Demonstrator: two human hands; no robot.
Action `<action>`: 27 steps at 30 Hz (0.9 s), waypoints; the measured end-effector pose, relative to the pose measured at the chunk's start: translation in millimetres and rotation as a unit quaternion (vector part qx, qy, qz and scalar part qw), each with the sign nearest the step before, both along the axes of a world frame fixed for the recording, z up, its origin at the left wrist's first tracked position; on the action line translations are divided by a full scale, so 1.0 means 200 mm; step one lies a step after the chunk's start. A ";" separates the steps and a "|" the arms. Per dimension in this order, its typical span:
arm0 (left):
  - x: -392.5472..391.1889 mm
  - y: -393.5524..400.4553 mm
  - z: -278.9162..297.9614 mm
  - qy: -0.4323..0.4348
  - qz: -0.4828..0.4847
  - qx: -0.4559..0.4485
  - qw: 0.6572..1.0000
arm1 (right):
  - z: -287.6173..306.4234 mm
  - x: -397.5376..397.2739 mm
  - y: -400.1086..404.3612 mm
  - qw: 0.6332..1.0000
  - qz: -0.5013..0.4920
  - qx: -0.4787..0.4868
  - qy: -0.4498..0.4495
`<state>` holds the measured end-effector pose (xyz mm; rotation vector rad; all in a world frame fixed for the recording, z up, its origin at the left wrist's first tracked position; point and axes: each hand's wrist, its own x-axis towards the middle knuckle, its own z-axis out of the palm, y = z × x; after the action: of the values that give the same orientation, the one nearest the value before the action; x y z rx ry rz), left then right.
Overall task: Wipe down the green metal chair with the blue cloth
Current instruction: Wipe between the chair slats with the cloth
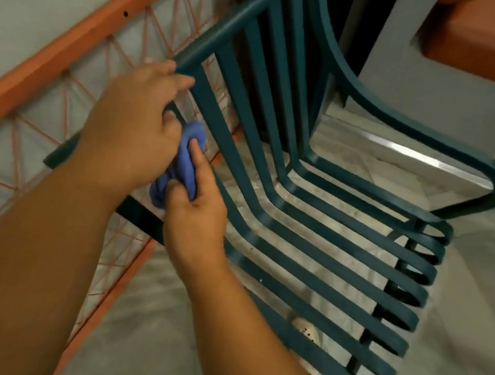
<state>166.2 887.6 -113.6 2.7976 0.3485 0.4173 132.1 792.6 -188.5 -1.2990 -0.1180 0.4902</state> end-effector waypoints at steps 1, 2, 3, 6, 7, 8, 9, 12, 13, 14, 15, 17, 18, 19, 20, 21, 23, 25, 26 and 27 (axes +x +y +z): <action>-0.04 0.00 -0.01 -0.001 -0.004 0.031 1.000 | -0.02 -0.06 -0.02 1.000 -0.006 0.017 -0.009; -0.08 0.01 -0.02 -0.010 -0.006 0.062 0.998 | -0.03 -0.12 -0.03 0.999 -0.011 0.030 -0.018; -0.12 0.03 -0.02 -0.024 -0.009 0.095 0.995 | -0.06 -0.18 -0.05 0.999 -0.011 0.036 -0.026; -0.23 0.09 -0.04 -0.049 0.005 0.133 0.990 | -0.16 -0.38 -0.13 0.998 0.022 0.021 -0.051; -0.25 0.11 -0.05 -0.046 0.019 0.118 0.992 | -0.21 -0.44 -0.15 0.998 0.033 0.010 -0.050; -0.26 0.11 -0.06 -0.042 0.030 0.102 0.993 | -0.26 -0.49 -0.18 0.998 0.034 0.004 -0.043; -0.26 0.11 -0.07 -0.043 0.038 0.092 0.994 | -0.32 -0.54 -0.20 0.999 0.027 -0.005 -0.036; -0.22 0.08 -0.08 -0.060 0.049 0.117 0.990 | -0.50 -0.63 -0.24 0.999 0.032 -0.036 -0.014; -0.21 0.06 -0.10 -0.057 0.042 0.147 0.987 | -0.56 -0.66 -0.24 0.998 0.039 -0.051 0.006; -0.21 0.03 -0.13 -0.045 0.029 0.176 0.983 | -0.60 -0.66 -0.24 0.997 0.036 -0.059 0.034; -0.20 0.01 -0.16 -0.031 0.015 0.196 0.980 | -0.64 -0.65 -0.23 0.996 0.023 -0.063 0.058; -0.20 -0.03 -0.24 0.001 -0.029 0.210 0.977 | -0.73 -0.60 -0.21 0.994 -0.033 -0.089 0.054; -0.21 -0.04 -0.28 0.018 -0.054 0.207 0.977 | -0.76 -0.57 -0.19 0.992 -0.056 -0.111 0.033; -0.21 -0.04 -0.31 0.037 -0.074 0.204 0.976 | -0.78 -0.54 -0.16 0.989 -0.069 -0.134 0.003; -0.23 -0.03 -0.34 0.061 -0.093 0.208 0.972 | -0.80 -0.53 -0.13 0.985 -0.074 -0.154 -0.020; -0.24 -0.02 -0.36 0.086 -0.111 0.220 0.965 | -0.84 -0.53 -0.11 0.981 -0.080 -0.172 -0.038; -0.27 0.00 -0.41 0.113 -0.136 0.240 0.955 | -0.91 -0.54 -0.07 0.978 -0.115 -0.169 -0.033; -0.29 0.01 -0.44 0.114 -0.146 0.254 0.949 | -0.97 -0.51 -0.06 0.975 -0.170 -0.106 0.093; -0.30 0.01 -0.46 0.111 -0.150 0.263 0.947 | -0.98 -0.47 -0.06 0.965 -0.196 -0.080 0.156; -0.31 0.01 -0.47 0.109 -0.151 0.271 0.944 | -1.02 -0.43 -0.08 0.949 -0.233 -0.052 0.203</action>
<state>104.9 890.3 -206.8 3.3682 -0.1909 0.1409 46.9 777.4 -392.0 -1.2508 0.5567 0.3479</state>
